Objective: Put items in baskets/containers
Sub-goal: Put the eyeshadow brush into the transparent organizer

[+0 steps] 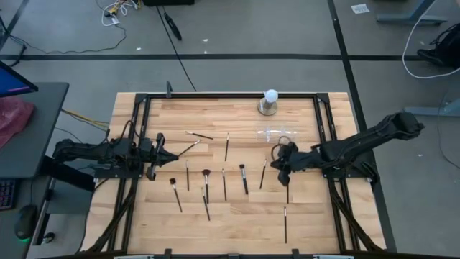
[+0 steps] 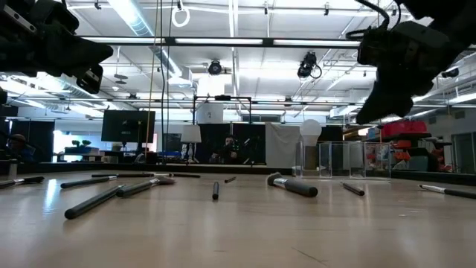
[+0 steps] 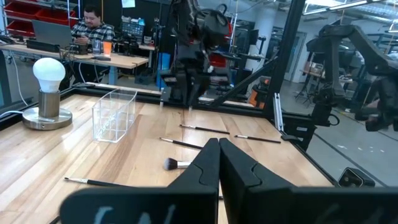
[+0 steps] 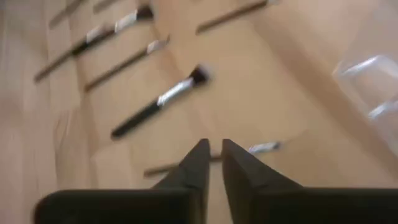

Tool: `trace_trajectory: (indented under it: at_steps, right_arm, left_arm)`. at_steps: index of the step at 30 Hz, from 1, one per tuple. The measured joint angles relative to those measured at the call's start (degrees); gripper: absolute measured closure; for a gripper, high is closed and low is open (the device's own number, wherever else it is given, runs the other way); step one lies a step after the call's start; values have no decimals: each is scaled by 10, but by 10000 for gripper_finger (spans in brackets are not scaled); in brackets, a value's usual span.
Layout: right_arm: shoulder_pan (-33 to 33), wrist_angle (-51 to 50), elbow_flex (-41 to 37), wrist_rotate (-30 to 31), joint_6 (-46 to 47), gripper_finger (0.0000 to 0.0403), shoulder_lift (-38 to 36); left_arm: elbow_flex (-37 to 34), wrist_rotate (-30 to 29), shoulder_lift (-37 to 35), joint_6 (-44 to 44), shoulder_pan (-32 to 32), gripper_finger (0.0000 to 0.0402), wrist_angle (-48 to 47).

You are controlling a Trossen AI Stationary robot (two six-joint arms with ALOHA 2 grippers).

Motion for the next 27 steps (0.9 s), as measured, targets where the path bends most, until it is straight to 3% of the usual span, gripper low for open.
trace_trajectory:
  at_steps: [7, 15, 21, 27]
  right_arm:
    - [-10, 123, -12, -34, 9, 228, 77]
    - [14, 107, 51, -16, 30, 115, 164]
    - [41, -52, 171, 72, 90, 113, 255]
    - [60, -173, 237, 153, 297, 135, 329]
  left_arm:
    - [0, 0, 0, 0, 0, 399, 0]
    - [0, 0, 0, 0, 0, 399, 0]
    - [0, 0, 0, 0, 0, 399, 0]
    - [0, 0, 0, 0, 0, 399, 0]
